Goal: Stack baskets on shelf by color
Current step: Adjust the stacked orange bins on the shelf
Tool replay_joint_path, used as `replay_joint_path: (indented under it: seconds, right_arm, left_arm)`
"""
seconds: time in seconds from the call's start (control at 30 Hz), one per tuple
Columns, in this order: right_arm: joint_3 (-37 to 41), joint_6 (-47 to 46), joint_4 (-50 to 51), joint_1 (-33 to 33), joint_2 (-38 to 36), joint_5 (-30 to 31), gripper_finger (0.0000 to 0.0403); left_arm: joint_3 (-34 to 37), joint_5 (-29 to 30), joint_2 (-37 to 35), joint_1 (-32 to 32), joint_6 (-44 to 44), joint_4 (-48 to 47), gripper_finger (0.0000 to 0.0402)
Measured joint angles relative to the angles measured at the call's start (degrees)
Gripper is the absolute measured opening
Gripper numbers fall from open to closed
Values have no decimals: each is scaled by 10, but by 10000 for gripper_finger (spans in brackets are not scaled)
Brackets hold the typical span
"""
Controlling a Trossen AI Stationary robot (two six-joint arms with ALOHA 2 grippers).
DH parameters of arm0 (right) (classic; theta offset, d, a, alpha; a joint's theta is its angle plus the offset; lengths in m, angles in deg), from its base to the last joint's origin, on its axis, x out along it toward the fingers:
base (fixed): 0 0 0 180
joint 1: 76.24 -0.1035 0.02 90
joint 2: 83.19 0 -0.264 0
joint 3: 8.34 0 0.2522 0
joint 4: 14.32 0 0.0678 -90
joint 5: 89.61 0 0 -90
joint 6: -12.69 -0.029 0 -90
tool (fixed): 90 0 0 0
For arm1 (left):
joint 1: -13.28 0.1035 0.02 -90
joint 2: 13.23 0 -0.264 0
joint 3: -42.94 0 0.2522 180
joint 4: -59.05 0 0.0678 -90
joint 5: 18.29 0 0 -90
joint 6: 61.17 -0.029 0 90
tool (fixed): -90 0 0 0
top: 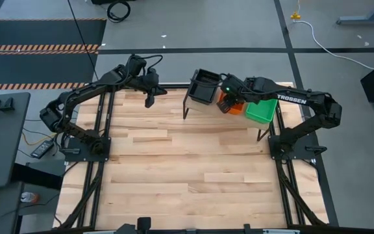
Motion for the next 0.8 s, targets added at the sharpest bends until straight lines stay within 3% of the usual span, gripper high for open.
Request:
replay_joint_path:
  seconds: [0.17,0.8]
  right_arm:
    - [-1,-37,37,-6,-1,-10,155]
    - [0,-46,12,9,-1,-7,155]
  left_arm:
    - [0,0,0,0,0,0,16]
    - [0,0,0,0,1,-5,15]
